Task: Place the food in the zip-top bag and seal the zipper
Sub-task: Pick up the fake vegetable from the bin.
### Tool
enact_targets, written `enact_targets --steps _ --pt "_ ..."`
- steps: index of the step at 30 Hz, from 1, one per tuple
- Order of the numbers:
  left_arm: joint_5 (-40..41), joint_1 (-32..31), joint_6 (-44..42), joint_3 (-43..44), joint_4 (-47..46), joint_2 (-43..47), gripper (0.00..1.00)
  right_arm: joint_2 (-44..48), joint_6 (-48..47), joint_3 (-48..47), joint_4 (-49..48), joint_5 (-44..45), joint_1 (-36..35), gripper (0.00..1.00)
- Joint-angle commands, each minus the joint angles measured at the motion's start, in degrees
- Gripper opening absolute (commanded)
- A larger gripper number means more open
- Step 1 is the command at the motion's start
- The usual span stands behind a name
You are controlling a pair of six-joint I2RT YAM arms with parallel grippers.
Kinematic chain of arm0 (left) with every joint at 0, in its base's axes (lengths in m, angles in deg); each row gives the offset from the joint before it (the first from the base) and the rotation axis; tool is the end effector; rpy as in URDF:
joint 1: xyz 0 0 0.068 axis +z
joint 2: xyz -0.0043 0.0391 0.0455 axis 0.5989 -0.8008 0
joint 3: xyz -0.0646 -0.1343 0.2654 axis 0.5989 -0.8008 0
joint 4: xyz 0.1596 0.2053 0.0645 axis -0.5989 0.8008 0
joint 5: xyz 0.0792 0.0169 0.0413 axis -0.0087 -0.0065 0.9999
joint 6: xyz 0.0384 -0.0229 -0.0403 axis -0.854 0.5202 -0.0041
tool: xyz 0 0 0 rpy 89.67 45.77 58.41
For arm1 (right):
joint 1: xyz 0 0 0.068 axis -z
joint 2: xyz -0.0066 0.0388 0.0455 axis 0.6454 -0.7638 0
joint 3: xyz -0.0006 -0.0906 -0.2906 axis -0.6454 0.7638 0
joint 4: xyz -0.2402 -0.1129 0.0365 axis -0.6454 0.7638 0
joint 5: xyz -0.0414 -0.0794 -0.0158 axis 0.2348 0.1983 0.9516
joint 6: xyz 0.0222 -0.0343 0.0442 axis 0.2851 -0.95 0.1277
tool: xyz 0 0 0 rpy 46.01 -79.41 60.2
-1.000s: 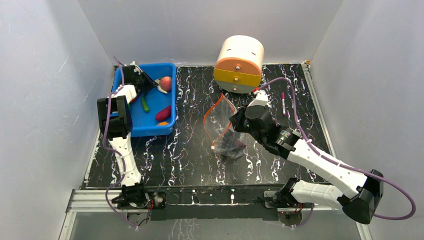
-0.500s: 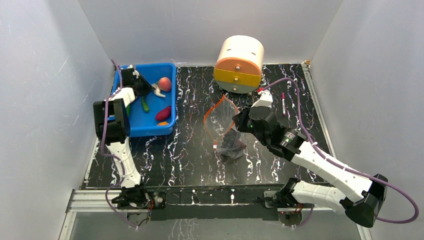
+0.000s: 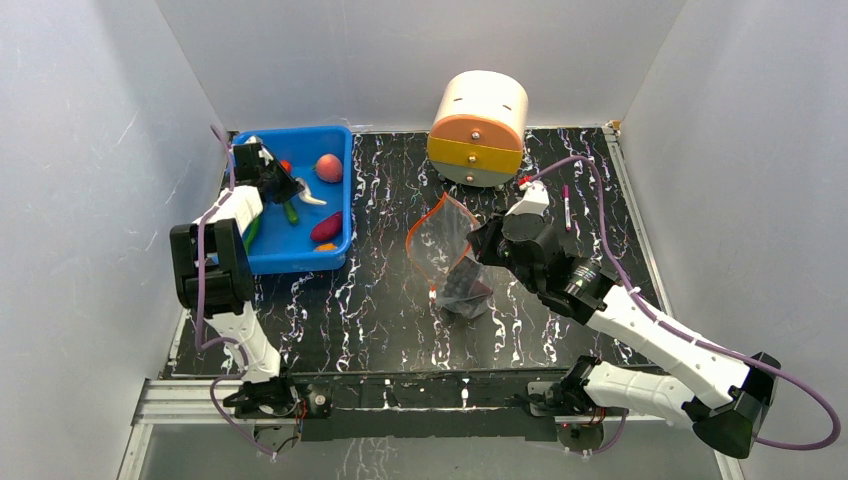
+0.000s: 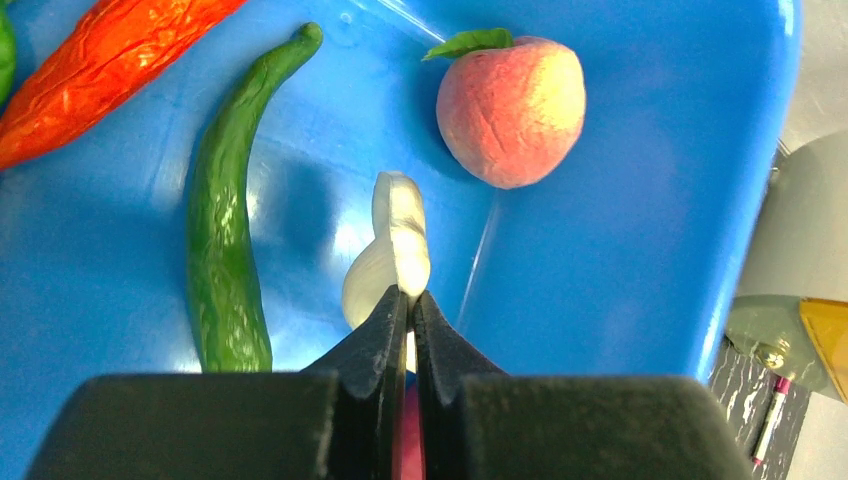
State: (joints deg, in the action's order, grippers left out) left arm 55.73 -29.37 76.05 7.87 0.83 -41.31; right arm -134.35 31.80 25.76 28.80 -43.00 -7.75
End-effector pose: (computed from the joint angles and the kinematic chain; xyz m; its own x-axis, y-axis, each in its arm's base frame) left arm 0.4361 0.0471 0.2506 -0.4913 -0.5917 -0.6391 -0.2510 0.7989 -0.5466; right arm 0.1531 0.1443 0.3598 -0.5271 0.3119 -0.7905 -0.1520 0.8806 0.4488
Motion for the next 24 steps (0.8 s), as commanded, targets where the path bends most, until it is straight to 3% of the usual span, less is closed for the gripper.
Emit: enact_targets --steps 1,9,16,24 --pt "-2.1 0.14 0.02 -2.79 1.42 9.74 0.0 1.52 0.42 0.62 -3.35 -0.61 0.07 0.0" --pt "-9.74 -1.66 -1.75 -7.47 4.77 19.61 0.0 -0.53 1.43 0.93 -5.24 -0.9 0.05 0.0" --pt "-15.03 -6.77 -2.14 -9.58 7.32 26.08 0.0 -2.89 1.68 -0.49 -6.21 -0.43 0.06 0.0" --pt "-26.62 -13.3 -2.84 -10.18 7.51 32.0 0.0 -4.4 1.78 -1.08 -6.83 0.99 0.09 0.0"
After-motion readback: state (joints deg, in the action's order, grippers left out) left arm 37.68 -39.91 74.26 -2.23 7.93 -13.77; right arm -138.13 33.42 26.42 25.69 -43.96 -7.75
